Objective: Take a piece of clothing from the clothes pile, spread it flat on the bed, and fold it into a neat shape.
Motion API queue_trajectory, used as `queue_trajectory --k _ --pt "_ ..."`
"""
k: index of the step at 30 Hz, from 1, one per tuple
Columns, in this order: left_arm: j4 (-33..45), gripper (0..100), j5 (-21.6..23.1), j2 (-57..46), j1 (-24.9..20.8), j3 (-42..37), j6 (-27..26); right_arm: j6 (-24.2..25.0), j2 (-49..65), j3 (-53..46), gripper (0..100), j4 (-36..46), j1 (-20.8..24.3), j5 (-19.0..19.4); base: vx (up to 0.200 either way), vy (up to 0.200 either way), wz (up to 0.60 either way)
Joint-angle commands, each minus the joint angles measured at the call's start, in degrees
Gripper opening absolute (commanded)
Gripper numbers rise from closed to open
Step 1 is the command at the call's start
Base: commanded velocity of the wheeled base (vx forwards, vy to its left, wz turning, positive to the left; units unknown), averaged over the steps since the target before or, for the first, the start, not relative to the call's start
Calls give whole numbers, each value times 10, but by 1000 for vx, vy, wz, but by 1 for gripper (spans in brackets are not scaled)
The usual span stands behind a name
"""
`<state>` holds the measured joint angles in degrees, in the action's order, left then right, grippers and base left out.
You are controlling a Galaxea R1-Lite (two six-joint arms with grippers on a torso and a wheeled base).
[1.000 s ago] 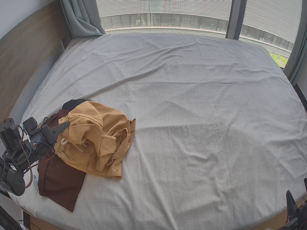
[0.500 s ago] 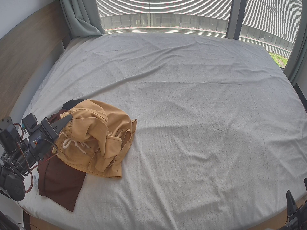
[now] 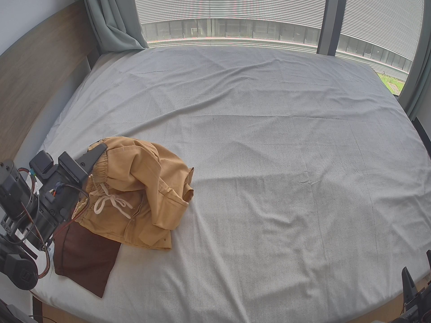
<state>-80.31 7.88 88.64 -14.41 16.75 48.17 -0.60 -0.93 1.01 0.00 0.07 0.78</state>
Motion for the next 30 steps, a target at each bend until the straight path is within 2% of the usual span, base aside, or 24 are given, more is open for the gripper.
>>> queue_trajectory --k 1,4,6,11,14,19,30 --pt "-1 0 -64 -4 -62 15 18 0 6 -10 100 0 0 0 0 0 0" --pt "-1 0 -130 0 -103 38 35 0 6 -10 100 0 0 0 0 0 0" --pt "-1 0 -153 5 -130 50 38 1 6 -10 100 0 0 0 0 0 0" --pt "0 0 -164 8 -162 53 39 2 6 -10 100 0 0 0 0 0 0" --pt "0 0 -203 21 -193 72 39 1 6 -10 100 0 1 0 0 0 0" --pt "0 0 -218 29 -201 87 39 1 6 -10 100 0 1 0 0 0 0" --pt "-2 0 -229 41 -257 114 39 1 6 -10 100 0 0 0 0 0 0"
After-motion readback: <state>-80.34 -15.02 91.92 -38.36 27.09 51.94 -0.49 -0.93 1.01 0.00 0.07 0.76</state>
